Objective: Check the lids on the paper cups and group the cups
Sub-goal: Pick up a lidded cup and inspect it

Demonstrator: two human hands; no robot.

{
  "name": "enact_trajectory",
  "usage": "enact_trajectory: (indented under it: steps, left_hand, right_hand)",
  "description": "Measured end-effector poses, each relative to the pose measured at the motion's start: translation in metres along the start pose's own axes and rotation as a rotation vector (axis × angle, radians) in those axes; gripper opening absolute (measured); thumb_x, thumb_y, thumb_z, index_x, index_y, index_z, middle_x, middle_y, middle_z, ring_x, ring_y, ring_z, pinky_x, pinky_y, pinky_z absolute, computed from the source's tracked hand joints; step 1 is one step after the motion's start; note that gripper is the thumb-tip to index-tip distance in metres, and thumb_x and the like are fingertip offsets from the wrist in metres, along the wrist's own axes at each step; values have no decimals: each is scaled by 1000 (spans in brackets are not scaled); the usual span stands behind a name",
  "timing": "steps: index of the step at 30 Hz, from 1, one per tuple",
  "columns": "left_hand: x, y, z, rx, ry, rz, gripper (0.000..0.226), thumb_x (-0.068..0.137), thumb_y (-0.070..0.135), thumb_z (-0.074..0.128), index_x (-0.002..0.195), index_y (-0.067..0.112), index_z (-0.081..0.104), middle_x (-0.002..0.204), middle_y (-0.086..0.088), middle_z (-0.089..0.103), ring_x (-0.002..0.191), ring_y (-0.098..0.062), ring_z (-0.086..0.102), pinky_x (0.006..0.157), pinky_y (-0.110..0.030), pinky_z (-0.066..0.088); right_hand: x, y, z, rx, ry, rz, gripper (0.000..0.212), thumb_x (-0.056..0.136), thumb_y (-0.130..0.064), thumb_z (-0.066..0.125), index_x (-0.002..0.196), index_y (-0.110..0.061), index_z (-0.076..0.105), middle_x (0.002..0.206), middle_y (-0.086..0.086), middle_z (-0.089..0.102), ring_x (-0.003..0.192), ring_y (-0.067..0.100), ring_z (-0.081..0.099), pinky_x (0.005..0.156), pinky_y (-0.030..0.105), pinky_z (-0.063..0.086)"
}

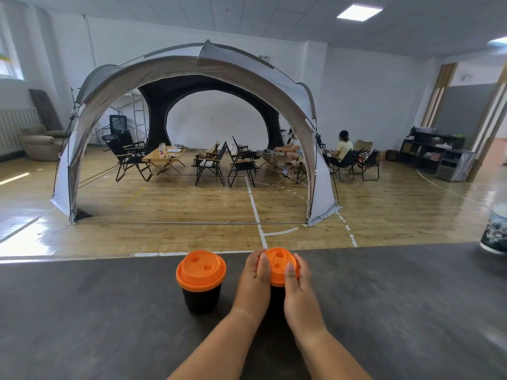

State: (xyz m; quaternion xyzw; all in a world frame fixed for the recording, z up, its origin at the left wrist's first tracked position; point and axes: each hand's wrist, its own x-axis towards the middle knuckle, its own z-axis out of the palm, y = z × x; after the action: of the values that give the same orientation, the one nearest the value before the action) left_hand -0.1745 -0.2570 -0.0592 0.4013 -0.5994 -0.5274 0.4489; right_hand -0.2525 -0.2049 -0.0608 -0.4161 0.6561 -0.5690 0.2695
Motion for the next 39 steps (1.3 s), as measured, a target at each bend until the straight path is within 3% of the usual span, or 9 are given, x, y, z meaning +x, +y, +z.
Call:
enact_trajectory:
  steps: [4,9,13,18,23,26,28,32,39]
  left_hand:
    - [-9,5,5,-68,200,63,30,98,46,39,90,27,61,86,9,62,82,-3,59,77,-19,46]
    - [-21,2,26,-126,240,-57,48,99,48,30,142,28,37,142,5,36,131,-13,38,108,-31,32]
    - [-20,0,28,-42,266,-20,43,101,43,30,140,28,38,145,2,35,132,-17,38,107,-33,34]
    - [-7,4,12,-202,238,-144,44,102,45,27,141,28,41,144,1,43,133,-19,40,113,-42,31]
    - [0,13,2,-224,148,-219,21,104,24,34,103,29,54,115,0,61,114,-20,55,95,-28,40]
    - [1,9,-1,-294,192,-290,27,104,25,36,125,19,52,138,-11,53,129,-23,48,106,-29,36]
    - [-1,5,1,-195,213,-318,35,105,25,31,138,20,39,135,-3,50,134,-18,39,110,-24,25]
    - [-7,11,4,-94,202,-142,26,105,24,31,105,20,56,101,4,59,106,-20,58,74,-14,40]
    - [-7,2,7,240,134,-105,18,102,31,38,112,31,53,105,9,58,94,-3,52,88,-29,39]
  right_hand:
    - [1,-3,-5,39,-31,4,47,98,-46,41,140,-26,38,130,-5,52,115,11,50,92,24,36]
    - [5,-5,-11,149,-27,72,34,95,-37,58,125,-26,50,116,-5,61,105,9,59,91,30,48]
    - [8,-5,-15,200,-60,124,26,93,-34,62,117,-29,53,117,-2,62,108,15,59,98,41,50]
    - [8,-10,-19,146,-83,88,18,95,-29,60,112,-28,57,112,-5,63,104,9,58,84,25,46]
    - [16,-15,-28,65,-143,113,19,96,-29,57,116,-29,59,113,-3,64,105,10,58,97,35,46]
    - [20,-20,-31,1,-193,123,21,99,-29,52,119,-29,59,111,-6,64,102,7,56,94,33,43]
    - [22,-23,-33,-36,-217,96,21,101,-28,48,121,-32,56,113,-9,61,103,5,54,91,28,40]
    - [19,-19,-26,-125,-160,19,33,105,-33,37,136,-32,47,127,-12,50,122,10,47,98,23,32]
    - [3,-7,-12,-120,19,-48,35,97,-39,51,128,-24,45,119,-5,52,107,9,51,83,20,39]
